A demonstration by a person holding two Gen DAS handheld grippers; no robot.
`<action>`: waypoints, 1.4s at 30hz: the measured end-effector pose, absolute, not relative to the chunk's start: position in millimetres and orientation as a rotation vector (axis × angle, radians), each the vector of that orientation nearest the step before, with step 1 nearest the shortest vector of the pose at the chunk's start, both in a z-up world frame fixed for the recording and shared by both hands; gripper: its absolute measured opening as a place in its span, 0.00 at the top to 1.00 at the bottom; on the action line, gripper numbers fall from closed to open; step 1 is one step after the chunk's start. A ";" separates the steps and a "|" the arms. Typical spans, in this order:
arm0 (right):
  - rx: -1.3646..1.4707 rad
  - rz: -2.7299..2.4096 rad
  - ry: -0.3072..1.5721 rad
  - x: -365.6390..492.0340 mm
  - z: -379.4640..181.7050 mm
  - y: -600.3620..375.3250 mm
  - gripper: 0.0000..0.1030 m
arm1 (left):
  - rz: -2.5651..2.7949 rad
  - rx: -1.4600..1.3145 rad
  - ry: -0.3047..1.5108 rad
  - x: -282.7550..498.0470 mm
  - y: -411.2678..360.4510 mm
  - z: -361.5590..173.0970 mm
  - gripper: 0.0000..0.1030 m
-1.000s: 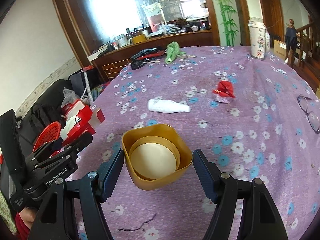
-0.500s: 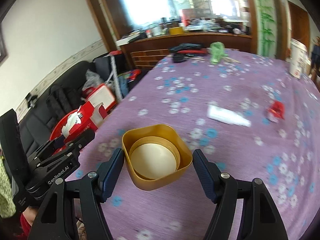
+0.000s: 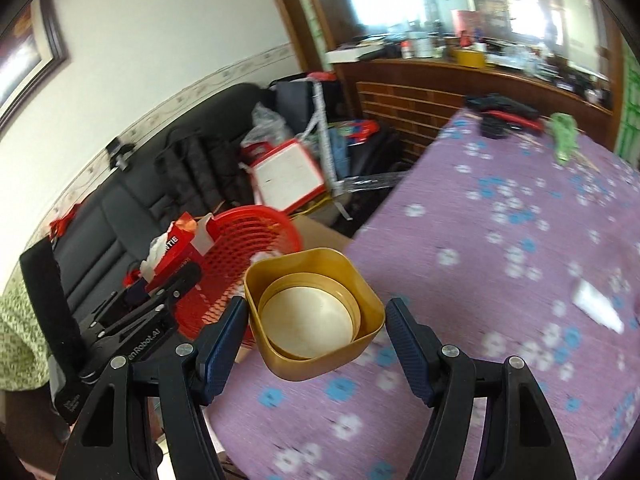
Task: Collect trash
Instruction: 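Carry tissue box and tape roll to the red basket and open both tools, then move both open tools back over the table toward the spray bottle and red packet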
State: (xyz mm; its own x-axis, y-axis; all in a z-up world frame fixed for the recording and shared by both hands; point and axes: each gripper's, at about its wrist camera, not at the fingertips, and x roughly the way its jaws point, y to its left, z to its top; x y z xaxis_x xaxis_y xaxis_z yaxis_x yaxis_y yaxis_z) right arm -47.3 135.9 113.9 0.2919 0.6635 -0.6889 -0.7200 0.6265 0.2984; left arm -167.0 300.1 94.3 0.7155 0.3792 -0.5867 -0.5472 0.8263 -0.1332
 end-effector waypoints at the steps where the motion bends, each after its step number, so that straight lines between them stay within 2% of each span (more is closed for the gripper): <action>1: -0.076 0.934 0.885 -46.7 113.4 144.2 0.27 | 0.538 -0.317 0.575 -170.0 307.5 93.3 0.44; 14: -0.047 0.984 0.962 -20.9 93.6 238.6 0.26 | 0.598 -0.376 0.583 -177.5 350.4 79.3 0.42; 16: -0.036 0.976 0.976 -16.0 91.2 242.3 0.23 | 0.586 -0.398 0.583 -176.7 355.9 77.9 0.37; 18: -0.020 0.981 0.987 -12.0 89.9 239.8 0.23 | 0.577 -0.406 0.580 -176.1 356.5 78.1 0.23; 20: -0.010 0.975 0.979 -9.0 91.8 228.3 0.23 | 0.580 -0.408 0.564 -178.1 354.9 79.8 0.19; 29: 0.058 0.835 0.962 7.2 92.7 138.8 0.23 | 0.508 -0.354 0.558 -163.0 317.8 86.5 0.19; 42: 0.200 0.670 0.942 8.0 84.5 -14.4 0.23 | 0.269 -0.133 0.637 -115.0 175.8 86.0 0.19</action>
State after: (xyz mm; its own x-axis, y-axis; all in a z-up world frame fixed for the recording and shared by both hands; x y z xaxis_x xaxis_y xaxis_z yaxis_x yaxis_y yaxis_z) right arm 8.0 -14.4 84.5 0.4050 0.6105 -0.6806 -0.4427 0.7823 0.4382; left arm -115.0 175.8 86.0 0.7704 0.2066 -0.6032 -0.2880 0.9568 -0.0402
